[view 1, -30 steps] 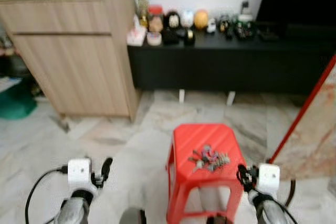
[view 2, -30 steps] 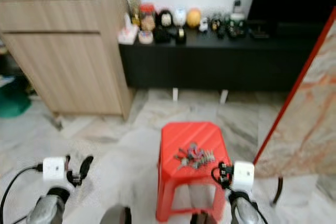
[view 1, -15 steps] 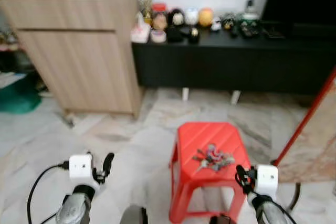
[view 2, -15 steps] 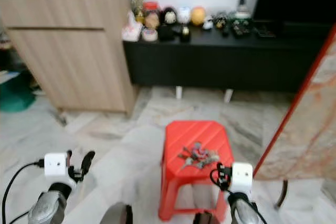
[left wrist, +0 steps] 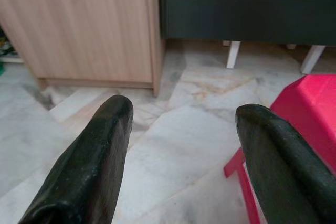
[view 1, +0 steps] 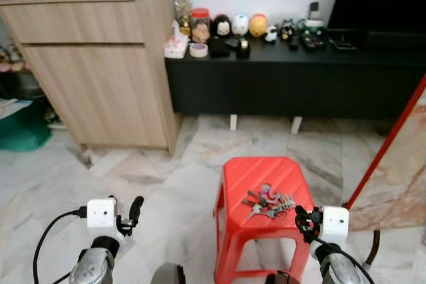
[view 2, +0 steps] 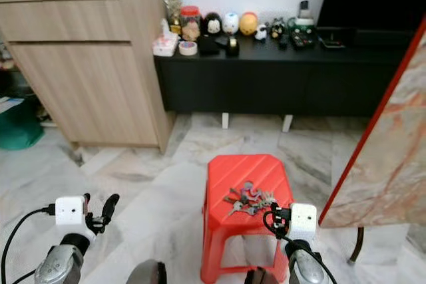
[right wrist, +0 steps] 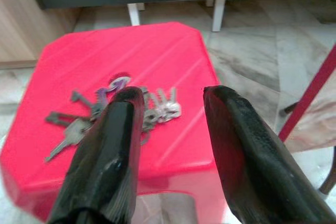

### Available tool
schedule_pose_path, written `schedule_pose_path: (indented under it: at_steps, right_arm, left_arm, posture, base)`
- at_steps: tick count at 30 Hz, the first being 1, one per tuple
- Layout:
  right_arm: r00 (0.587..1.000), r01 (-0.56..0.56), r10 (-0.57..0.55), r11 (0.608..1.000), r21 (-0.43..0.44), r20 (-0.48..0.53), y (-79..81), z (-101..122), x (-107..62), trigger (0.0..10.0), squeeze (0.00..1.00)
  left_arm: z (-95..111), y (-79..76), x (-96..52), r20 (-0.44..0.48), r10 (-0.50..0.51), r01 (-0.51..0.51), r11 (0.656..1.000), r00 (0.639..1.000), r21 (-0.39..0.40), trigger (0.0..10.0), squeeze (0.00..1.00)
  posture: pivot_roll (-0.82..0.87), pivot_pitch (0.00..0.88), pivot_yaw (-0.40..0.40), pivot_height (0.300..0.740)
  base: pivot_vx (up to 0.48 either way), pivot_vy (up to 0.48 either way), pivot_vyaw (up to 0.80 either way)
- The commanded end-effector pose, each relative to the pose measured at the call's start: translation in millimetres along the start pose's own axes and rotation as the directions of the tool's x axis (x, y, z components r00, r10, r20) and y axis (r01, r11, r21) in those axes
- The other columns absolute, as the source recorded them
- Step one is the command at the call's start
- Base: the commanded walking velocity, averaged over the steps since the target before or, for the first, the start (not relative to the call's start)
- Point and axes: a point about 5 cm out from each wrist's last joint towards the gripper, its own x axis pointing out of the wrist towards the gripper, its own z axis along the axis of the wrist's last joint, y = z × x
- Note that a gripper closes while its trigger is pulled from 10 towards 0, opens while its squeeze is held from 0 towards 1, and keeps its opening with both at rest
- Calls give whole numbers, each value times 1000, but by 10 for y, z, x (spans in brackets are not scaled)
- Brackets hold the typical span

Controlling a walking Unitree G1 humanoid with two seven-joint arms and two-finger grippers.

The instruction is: Hang keys on a hook

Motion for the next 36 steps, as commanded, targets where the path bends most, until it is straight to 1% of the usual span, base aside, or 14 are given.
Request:
schedule_pose_path:
  at_steps: [1,7,11,23,28,29,33,36]
  right_arm:
    - [1000,-6,6,1000,3,8,20,15,14,10000,0]
    - [999,-33,34,999,-22,41,35,53,10,10000,0]
    - [999,-17,17,1000,1,30,13,42,16,10000,0]
    - [999,-38,39,999,-20,28,31,41,18,10000,0]
    - [998,-47,47,999,-17,29,50,36,16,10000,0]
    - [999,-42,42,999,6,25,54,26,16,10000,0]
    - [999,-45,45,999,4,16,58,12,12,10000,0]
    - [996,-90,90,996,6,-16,75,-27,2,10000,0]
  left_arm:
    - [4,11,18,-10,-4,4,1000,1000,11,10000,0]
    - [13,0,37,-7,-9,9,1000,1000,12,10000,0]
    - [16,-8,46,-6,-15,15,1000,1000,13,10000,0]
    - [15,3,37,-5,-8,8,1000,1000,13,10000,0]
    - [18,1,36,-2,-8,8,1000,1000,12,10000,0]
    - [17,7,34,-3,-8,8,1000,1000,13,10000,0]
    - [17,28,26,-3,-2,2,1000,1000,15,10000,0]
    - [17,29,18,-3,-1,1,1000,1000,16,10000,0]
  posture:
    - [41,0,3,625]
    - [35,0,4,625]
    - [37,0,2,625]
    - [43,0,-3,625]
    - [49,0,-3,625]
    - [49,0,-3,625]
    - [49,0,-2,625]
    - [47,0,3,625]
  base:
    - [304,0,0]
    - [318,0,0]
    - [322,0,-103]
    - [333,0,0]
    - [333,0,723]
    - [304,0,0]
    - [0,0,0]
    - [0,0,0]
